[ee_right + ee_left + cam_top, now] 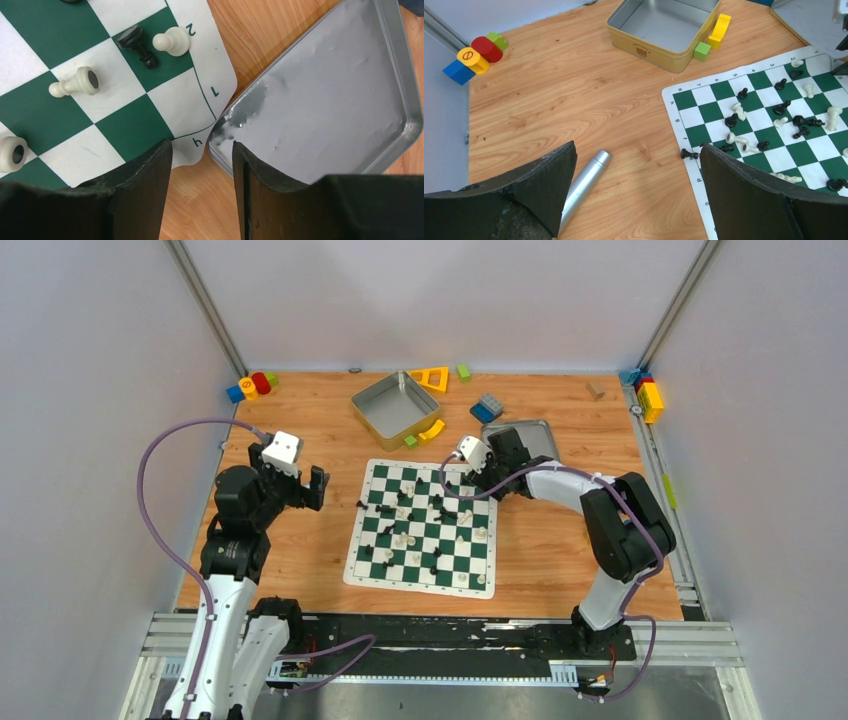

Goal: Set up the chess pieces on the board
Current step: Move the chessboard to the center of the board.

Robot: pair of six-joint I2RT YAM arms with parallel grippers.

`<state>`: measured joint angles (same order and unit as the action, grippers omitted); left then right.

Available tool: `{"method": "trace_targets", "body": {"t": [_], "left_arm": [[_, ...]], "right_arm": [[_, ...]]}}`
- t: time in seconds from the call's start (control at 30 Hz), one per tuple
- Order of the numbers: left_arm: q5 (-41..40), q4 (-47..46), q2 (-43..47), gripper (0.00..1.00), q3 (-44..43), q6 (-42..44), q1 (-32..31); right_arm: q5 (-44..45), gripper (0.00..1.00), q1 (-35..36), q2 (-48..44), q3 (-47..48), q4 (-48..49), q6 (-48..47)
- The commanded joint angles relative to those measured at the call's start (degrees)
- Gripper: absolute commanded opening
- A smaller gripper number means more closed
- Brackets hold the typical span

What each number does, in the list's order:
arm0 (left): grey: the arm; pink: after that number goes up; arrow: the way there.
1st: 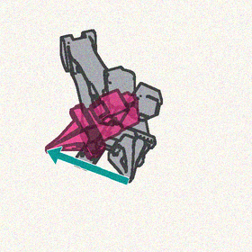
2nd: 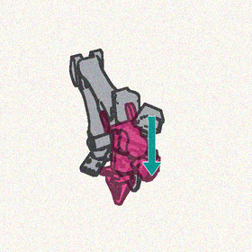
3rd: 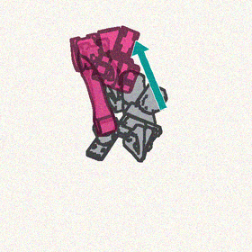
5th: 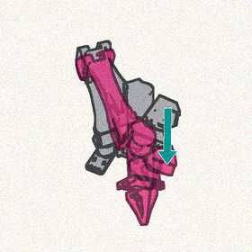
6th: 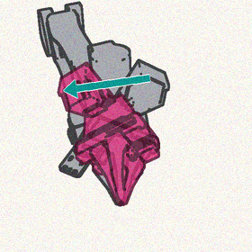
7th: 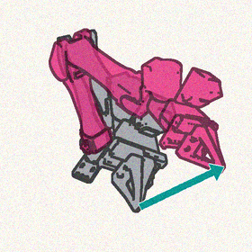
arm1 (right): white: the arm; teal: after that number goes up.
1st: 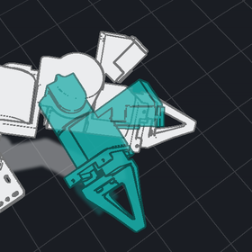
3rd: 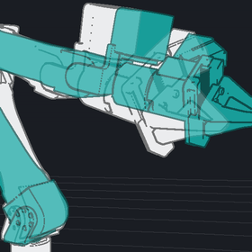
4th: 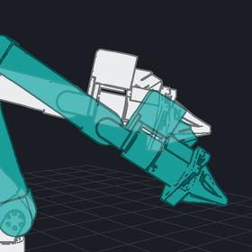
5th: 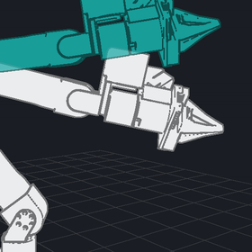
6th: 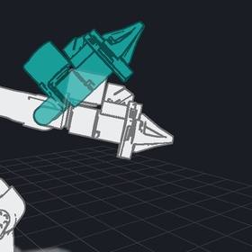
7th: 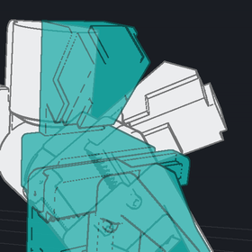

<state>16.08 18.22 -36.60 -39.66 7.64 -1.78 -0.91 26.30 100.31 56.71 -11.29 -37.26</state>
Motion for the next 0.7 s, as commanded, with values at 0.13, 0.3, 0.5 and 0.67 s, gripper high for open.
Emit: {"method": "trace_targets", "body": {"t": [0.13,0.3,0.5,0.67], "left_arm": [[1.77,-1.01,-0.39,1.0,0.19,0.98,0.29],[2.1,-1.16,-0.63,1.0,0.43,1.32,0.29],[3.09,-0.91,-0.92,1.0,0.31,1.52,0.29],[3.26,-0.79,-1.02,1.0,0.2,1.55,0.29]], "right_arm": [[-1.02,0.54,-1.56,-1.5,1.95,-7.79,-0.91],[-6.52,0.59,-1.61,-7.49,1.98,-12.47,1.52],[-10.73,0.66,-1.61,-15.06,-1.46,-16.54,3.58],[-13.97,0.71,-0.9,-21.65,-5.5,-19.46,4.82]]}}
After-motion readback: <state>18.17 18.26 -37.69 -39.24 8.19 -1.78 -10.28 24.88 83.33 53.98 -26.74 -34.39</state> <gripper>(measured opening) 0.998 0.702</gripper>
